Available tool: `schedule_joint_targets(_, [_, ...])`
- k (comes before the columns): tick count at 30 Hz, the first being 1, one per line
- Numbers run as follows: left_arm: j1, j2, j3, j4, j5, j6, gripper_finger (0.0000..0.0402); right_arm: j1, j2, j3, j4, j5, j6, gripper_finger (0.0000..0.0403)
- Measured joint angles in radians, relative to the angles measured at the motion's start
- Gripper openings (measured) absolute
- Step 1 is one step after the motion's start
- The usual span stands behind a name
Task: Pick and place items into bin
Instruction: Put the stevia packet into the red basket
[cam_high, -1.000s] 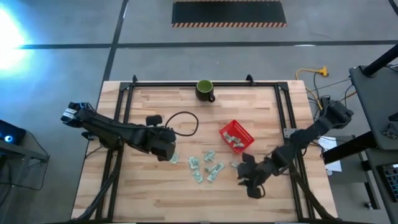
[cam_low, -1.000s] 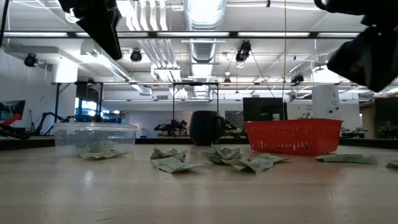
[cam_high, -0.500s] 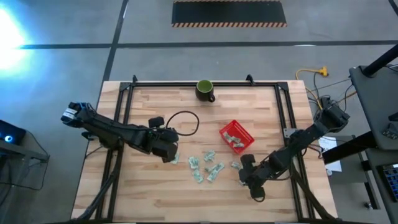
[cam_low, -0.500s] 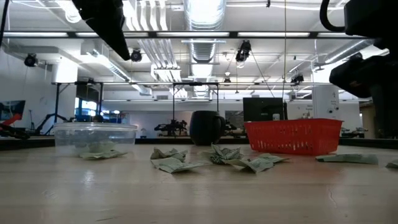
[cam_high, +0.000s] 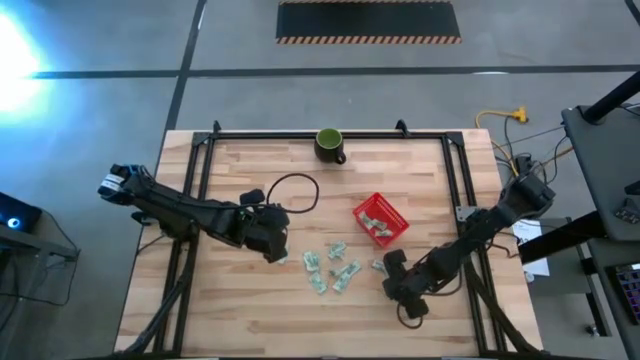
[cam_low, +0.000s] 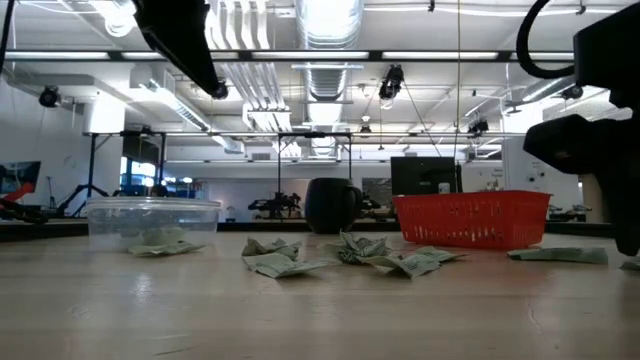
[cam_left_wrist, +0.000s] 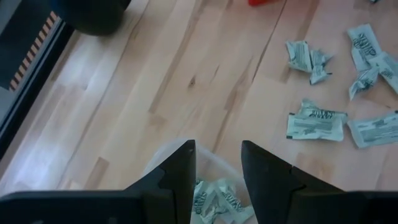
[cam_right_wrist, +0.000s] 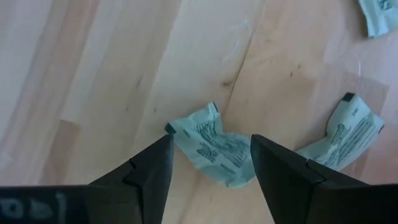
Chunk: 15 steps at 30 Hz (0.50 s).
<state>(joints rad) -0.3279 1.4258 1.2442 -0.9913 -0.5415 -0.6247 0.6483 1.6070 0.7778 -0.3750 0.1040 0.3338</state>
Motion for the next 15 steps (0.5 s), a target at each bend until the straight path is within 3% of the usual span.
schedule_joint_targets(15, [0.001,0.000,-0.003,0.041,0.000,0.002,0.0112,0.000,0.041,0.004,-0.008,-0.019,0.082,0.0202])
